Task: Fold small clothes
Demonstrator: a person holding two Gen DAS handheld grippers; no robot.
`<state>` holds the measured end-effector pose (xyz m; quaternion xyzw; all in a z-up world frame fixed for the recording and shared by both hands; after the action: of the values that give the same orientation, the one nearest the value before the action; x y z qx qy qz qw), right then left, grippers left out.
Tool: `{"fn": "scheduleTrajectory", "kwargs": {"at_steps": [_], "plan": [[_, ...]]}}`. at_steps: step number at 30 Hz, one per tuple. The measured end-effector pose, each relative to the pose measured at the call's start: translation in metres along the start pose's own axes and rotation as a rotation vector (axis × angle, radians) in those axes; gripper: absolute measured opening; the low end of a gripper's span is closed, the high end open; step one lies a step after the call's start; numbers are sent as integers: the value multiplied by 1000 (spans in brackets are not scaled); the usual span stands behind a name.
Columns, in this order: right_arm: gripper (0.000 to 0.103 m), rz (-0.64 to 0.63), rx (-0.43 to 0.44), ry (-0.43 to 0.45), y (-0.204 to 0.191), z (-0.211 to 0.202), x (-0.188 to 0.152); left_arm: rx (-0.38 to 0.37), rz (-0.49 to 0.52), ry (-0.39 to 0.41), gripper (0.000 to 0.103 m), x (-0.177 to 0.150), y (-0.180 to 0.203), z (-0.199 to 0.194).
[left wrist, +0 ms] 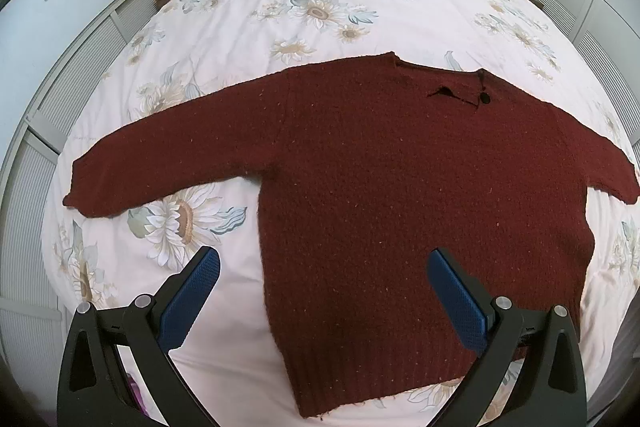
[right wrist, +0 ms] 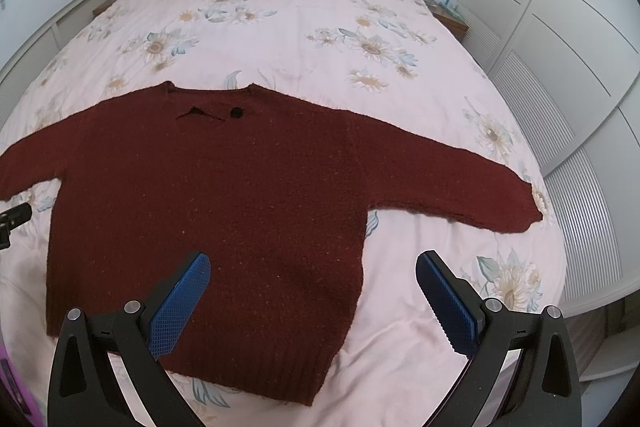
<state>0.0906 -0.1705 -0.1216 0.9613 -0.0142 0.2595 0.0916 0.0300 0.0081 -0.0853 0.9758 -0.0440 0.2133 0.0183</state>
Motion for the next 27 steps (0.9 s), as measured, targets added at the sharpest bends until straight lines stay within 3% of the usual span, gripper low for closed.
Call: {"fn": "scheduleTrajectory", "kwargs": {"at_steps": [15, 18, 24, 27], "plan": [[103, 5, -22, 2, 7, 8, 3, 5, -3, -10, 102, 1, -1, 3], [103, 43, 13, 3, 17, 18, 6, 1, 1, -13, 102, 4, -1, 7], [103, 135, -51, 41, 87, 59, 24, 1, 15, -32, 102, 14, -4, 24], [102, 210, -77, 12, 140, 97, 27, 9, 26, -38, 102, 20, -6, 34]]}}
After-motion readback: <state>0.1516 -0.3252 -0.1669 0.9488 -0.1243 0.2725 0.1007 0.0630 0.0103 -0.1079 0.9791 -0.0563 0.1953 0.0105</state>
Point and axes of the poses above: each gripper's, at about its wrist camera, not at the fingertips, and z roughly the way its jaws point, y to its right, x to its top, the point moved 8 cm from there along z, roughly the way its jaws point, and after that the axes turned 5 degrees about -x, right-handed, at the moved point
